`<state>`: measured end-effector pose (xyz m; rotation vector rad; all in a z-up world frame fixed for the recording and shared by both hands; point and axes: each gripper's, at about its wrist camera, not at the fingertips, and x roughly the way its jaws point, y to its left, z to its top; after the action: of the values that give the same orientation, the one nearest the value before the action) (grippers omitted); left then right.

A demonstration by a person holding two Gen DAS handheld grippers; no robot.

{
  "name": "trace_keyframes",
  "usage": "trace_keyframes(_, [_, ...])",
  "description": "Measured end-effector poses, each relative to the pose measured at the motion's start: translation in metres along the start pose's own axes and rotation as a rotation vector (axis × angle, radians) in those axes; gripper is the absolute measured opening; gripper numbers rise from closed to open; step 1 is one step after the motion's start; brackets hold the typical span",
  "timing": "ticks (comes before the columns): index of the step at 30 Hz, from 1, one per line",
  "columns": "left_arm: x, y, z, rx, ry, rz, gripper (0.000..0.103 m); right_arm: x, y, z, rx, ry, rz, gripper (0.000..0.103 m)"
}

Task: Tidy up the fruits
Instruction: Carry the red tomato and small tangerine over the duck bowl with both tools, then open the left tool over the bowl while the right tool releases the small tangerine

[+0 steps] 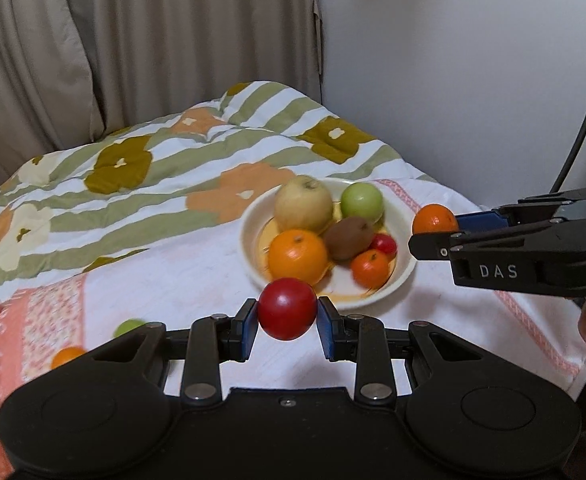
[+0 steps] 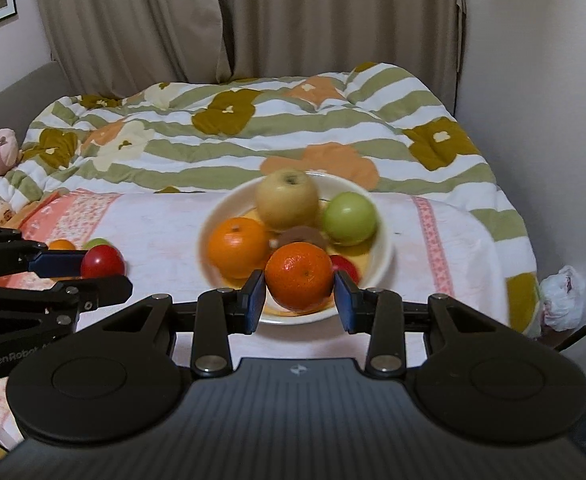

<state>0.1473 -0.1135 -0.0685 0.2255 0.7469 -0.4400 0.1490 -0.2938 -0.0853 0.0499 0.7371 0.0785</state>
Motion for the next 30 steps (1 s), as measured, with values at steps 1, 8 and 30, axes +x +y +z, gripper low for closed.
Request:
trace_keyframes(1, [0.006,-0.005,0.004,-0.003,0.003,-0.001,0.035,0.002,-0.007,0.001,-0.002,0.003,0.001,0.052])
trace_keyframes(8, [0.046,-0.027,0.018,-0.004,0.043,0.0,0.035,0.025,-0.045,0.008,-0.012,0.036,0.013,0.052])
trace_keyframes(30, [0.094,-0.051,0.025,0.059,0.091,0.032,0.087,0.071,-0.071,0.021,-0.011,0.074,0.045,0.052])
